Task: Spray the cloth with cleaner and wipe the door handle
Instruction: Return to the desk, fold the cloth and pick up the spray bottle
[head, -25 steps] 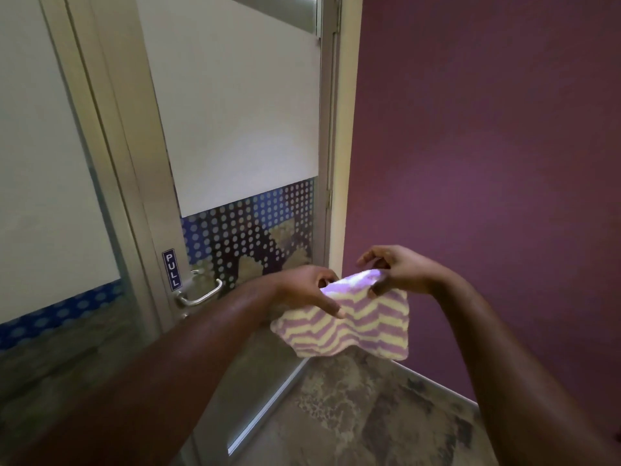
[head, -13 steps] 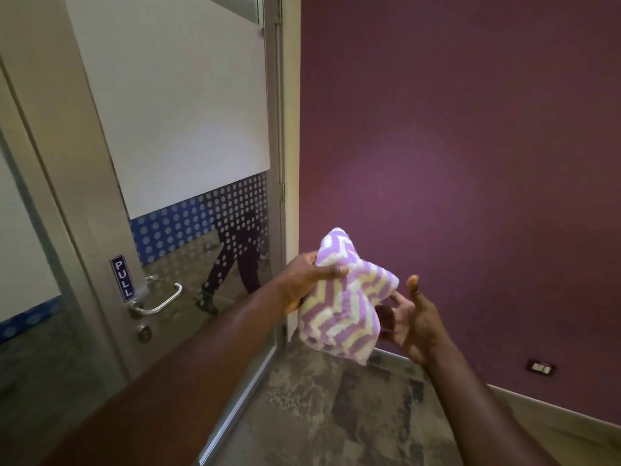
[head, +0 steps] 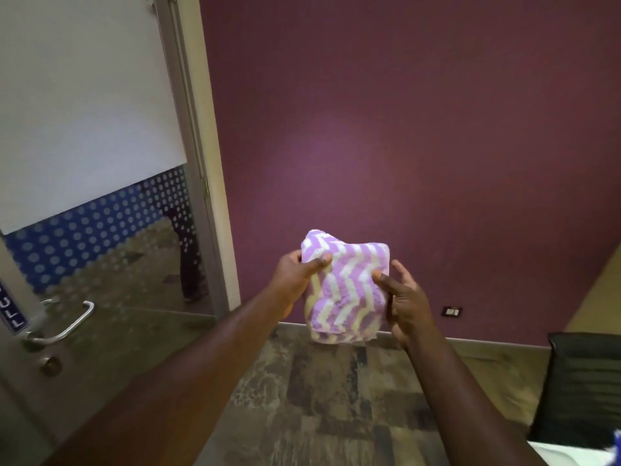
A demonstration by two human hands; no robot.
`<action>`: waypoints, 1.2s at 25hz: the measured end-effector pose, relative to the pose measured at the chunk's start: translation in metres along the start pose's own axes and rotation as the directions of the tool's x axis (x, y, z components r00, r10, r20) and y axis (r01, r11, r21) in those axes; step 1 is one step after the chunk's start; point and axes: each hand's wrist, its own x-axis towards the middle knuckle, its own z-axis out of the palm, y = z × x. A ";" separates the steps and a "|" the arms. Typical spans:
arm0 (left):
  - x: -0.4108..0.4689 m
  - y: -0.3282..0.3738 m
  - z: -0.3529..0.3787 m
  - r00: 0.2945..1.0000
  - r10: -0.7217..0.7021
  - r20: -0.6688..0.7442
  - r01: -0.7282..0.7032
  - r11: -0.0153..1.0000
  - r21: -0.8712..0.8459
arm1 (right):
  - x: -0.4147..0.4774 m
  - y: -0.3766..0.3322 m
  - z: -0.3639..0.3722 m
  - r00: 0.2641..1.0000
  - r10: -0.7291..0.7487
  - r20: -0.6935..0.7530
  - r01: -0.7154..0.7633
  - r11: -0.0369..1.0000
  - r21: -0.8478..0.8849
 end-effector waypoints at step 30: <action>-0.061 -0.127 0.335 0.896 -0.177 0.408 0.028 0.938 0.344 | -0.166 -0.075 -0.348 0.906 -0.254 -0.338 -0.015 0.779 -0.627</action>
